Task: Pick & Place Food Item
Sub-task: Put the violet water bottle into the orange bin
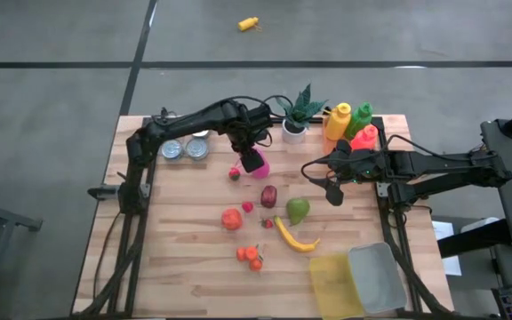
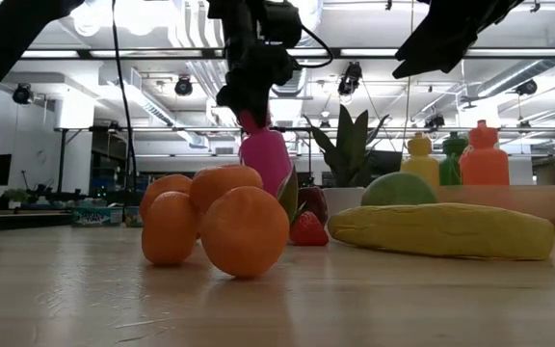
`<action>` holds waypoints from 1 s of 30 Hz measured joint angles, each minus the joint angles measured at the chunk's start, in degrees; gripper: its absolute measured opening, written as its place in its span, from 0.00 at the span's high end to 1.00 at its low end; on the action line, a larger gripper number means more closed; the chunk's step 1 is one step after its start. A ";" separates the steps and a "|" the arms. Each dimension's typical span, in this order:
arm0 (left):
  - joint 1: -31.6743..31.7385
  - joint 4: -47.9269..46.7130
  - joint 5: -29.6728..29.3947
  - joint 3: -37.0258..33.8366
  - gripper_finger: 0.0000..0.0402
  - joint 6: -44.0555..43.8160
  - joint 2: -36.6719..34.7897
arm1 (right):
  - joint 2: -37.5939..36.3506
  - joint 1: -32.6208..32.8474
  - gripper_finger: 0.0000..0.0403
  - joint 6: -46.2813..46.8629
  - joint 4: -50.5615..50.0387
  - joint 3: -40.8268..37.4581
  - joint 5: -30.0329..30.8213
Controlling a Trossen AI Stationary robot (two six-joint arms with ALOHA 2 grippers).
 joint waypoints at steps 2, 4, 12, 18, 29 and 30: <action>-0.02 0.02 0.57 0.00 0.42 0.53 0.00 | 0.00 0.00 0.24 0.00 0.00 0.00 0.00; -0.04 0.06 0.71 0.00 0.39 0.72 0.00 | 0.00 0.02 0.24 0.00 0.01 0.00 0.00; -0.04 0.26 0.95 0.00 0.32 0.92 0.00 | 0.00 0.02 0.24 0.00 0.00 0.00 0.00; -0.04 0.27 1.15 0.00 0.32 0.92 0.00 | 0.00 0.01 0.24 0.00 0.01 0.00 0.00; -0.04 -0.74 1.56 1.07 0.31 0.90 -0.78 | 0.00 0.00 0.24 0.00 -0.01 0.00 0.01; -0.04 -0.63 1.55 1.14 0.31 0.92 -1.67 | 0.00 0.00 0.24 0.00 0.01 0.00 0.01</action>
